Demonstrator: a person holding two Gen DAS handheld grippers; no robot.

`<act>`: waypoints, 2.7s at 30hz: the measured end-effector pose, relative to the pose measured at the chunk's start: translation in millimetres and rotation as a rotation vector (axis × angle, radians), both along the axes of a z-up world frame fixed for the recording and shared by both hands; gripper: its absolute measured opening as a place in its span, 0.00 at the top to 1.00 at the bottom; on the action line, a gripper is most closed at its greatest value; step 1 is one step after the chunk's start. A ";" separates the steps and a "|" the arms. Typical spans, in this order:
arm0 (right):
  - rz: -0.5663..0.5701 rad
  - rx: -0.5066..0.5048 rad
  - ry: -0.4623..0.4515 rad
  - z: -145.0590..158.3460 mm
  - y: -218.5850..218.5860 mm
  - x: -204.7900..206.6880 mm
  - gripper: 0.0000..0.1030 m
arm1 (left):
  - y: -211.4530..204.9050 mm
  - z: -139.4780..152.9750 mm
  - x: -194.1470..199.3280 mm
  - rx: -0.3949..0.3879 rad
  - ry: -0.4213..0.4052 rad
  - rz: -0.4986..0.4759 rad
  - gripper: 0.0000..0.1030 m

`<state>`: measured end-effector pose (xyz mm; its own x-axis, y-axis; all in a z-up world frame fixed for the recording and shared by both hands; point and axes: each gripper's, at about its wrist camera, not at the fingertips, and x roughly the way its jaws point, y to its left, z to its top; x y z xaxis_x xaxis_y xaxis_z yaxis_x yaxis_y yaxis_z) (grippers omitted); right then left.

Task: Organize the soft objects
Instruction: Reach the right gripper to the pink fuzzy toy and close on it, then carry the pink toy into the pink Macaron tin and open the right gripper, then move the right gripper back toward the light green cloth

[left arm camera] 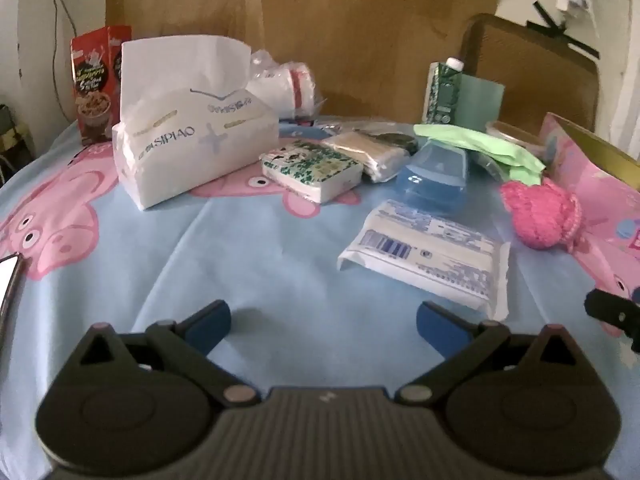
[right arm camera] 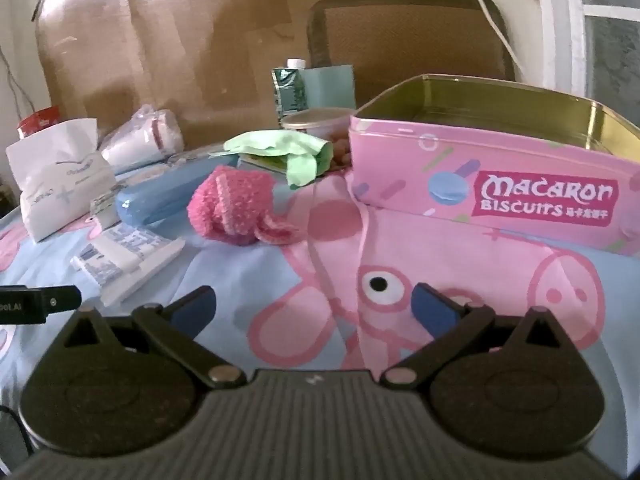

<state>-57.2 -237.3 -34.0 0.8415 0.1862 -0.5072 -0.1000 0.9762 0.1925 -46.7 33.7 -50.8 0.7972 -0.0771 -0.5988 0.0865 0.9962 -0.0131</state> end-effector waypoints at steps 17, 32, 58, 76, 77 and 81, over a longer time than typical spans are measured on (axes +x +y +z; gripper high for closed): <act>0.104 -0.011 -0.098 23.1 7.8 14.8 0.24 | 8.5 27.4 8.1 -0.137 0.055 -0.042 0.00; 0.288 -0.127 -0.101 19.2 31.3 5.4 0.51 | -26.1 63.4 36.2 -0.377 0.106 -0.276 0.28; -0.198 -0.256 -0.291 41.1 -100.2 42.7 0.40 | -257.1 106.3 123.7 -0.290 0.036 -0.598 0.60; 0.206 0.039 -0.162 19.2 5.2 24.4 0.57 | 38.6 54.3 45.1 -0.396 -0.020 -0.082 0.57; 0.222 0.050 -0.137 18.1 13.4 28.7 0.58 | 47.6 50.8 43.2 -0.382 -0.021 -0.050 0.57; 0.244 0.099 -0.076 26.7 37.2 46.8 0.57 | 61.3 39.0 42.3 -0.344 -0.030 0.006 0.57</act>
<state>-10.4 -200.1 -7.3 0.8003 0.4340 -0.4136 -0.3480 0.8981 0.2689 -4.4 95.0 -11.8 0.8152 -0.2658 -0.5146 0.0862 0.9343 -0.3460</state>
